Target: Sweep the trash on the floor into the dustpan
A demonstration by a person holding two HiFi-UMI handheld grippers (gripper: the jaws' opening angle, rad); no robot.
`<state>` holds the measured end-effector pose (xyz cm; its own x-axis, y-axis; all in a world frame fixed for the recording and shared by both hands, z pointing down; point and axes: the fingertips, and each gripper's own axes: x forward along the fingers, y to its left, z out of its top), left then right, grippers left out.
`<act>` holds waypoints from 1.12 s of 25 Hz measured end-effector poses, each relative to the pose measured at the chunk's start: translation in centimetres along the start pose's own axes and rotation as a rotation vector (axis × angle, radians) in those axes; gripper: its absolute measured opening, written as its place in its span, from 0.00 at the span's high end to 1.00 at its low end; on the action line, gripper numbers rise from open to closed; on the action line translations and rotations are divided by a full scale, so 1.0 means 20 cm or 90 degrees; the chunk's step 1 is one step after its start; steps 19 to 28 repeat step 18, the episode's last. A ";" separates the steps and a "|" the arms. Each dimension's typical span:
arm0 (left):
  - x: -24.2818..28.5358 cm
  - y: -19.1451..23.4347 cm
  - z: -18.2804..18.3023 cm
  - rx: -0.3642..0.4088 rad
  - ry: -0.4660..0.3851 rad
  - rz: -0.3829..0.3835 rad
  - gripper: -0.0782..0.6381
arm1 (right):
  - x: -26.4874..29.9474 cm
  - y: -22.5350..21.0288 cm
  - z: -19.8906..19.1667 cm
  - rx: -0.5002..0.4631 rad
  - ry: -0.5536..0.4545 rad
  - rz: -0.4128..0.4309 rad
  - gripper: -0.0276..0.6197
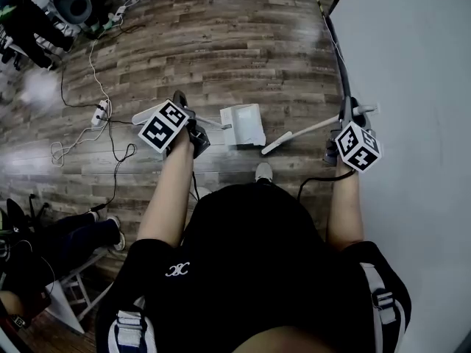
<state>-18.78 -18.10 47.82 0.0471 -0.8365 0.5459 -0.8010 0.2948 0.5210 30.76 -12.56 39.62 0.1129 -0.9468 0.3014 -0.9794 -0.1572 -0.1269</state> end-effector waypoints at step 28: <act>0.03 -0.12 -0.03 0.081 0.010 -0.029 0.69 | 0.00 0.04 -0.05 -0.002 0.023 0.030 0.87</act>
